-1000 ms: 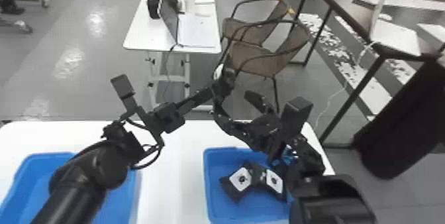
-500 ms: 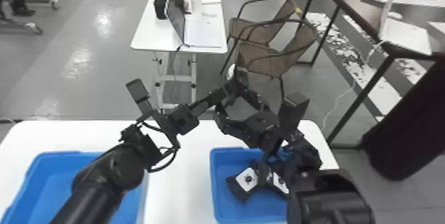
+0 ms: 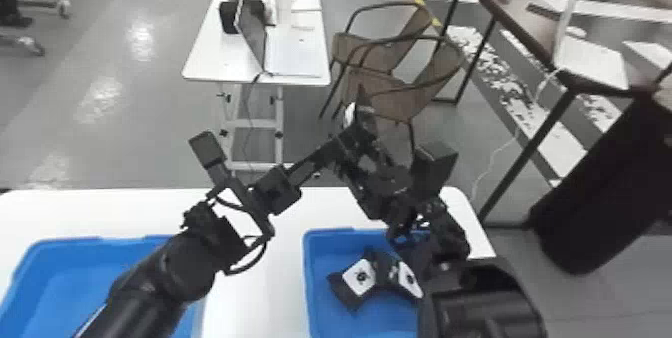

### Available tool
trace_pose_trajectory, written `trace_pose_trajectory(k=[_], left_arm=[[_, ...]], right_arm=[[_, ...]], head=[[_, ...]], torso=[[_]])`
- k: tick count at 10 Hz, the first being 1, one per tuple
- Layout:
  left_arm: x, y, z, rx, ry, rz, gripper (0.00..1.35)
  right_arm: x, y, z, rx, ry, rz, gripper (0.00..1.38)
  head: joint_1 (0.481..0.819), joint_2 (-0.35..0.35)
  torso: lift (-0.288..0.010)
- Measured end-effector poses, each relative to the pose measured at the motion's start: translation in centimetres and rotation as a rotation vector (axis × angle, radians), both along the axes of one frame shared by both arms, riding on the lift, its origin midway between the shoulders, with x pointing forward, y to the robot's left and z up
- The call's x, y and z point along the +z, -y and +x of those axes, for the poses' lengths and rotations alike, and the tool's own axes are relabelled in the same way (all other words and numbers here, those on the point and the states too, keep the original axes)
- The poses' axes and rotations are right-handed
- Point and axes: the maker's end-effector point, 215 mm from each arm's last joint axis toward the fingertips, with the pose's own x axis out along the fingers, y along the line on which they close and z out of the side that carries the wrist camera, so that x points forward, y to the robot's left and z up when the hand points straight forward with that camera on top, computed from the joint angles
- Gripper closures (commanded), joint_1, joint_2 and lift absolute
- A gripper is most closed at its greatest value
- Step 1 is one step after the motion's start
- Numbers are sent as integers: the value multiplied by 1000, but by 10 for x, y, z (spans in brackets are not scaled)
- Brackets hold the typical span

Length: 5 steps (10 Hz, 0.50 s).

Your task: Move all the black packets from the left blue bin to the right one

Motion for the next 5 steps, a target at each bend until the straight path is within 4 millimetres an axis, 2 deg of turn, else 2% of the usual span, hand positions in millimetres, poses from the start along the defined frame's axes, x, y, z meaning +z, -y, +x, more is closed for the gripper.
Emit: trace_pose_trajectory(k=[1, 4, 5], left_arm=[[0, 1, -1, -1, -2, -1, 1133], [-2, -1, 0, 5, -11, -2, 1133], [-2, -2, 1, 11, -18, -4, 1095]], right_arm=[[0, 6, -2, -16, 2, 8, 1190], [-2, 16, -8, -53, 16, 50, 1190], [-2, 17, -10, -57, 23, 59, 1190]], head=[[663, -217], [667, -228], [667, -228]], torso=[[0], [0], [0]])
